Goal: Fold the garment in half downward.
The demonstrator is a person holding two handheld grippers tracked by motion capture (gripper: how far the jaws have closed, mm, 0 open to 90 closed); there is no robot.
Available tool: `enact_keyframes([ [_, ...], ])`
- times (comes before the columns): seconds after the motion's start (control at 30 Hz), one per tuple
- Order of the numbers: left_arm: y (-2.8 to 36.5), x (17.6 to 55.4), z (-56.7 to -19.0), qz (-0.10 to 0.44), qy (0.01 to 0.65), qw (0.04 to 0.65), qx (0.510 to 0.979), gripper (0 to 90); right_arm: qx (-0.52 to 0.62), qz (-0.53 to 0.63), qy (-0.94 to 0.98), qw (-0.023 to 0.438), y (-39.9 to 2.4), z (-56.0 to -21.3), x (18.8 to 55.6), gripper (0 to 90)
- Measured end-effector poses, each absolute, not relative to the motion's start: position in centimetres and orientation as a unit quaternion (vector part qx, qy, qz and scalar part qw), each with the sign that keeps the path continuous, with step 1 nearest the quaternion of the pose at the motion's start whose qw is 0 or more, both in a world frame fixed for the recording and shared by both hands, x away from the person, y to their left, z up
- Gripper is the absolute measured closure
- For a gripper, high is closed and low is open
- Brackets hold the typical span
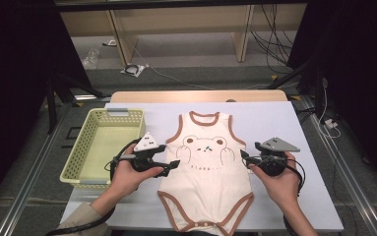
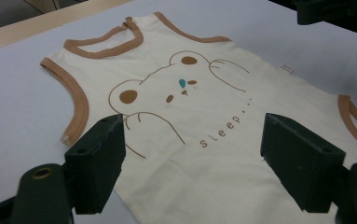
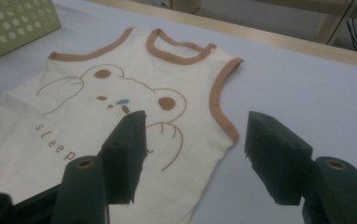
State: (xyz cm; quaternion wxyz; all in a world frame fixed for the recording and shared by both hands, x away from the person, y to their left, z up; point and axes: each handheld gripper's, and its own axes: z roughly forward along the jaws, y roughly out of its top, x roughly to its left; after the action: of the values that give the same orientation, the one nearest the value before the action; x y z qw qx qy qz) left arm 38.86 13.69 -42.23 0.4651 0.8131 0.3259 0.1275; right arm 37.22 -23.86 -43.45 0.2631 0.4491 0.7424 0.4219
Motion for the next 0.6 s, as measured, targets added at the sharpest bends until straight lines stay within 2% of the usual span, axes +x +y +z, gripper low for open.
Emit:
enact_keyframes([
  [0.6, 12.8, 45.8, -41.5, 0.148, 0.369, 0.443, 0.803, 23.0, 0.460, 0.411, 0.738, 0.273, -24.0, -42.1, 42.1, 42.2],
])
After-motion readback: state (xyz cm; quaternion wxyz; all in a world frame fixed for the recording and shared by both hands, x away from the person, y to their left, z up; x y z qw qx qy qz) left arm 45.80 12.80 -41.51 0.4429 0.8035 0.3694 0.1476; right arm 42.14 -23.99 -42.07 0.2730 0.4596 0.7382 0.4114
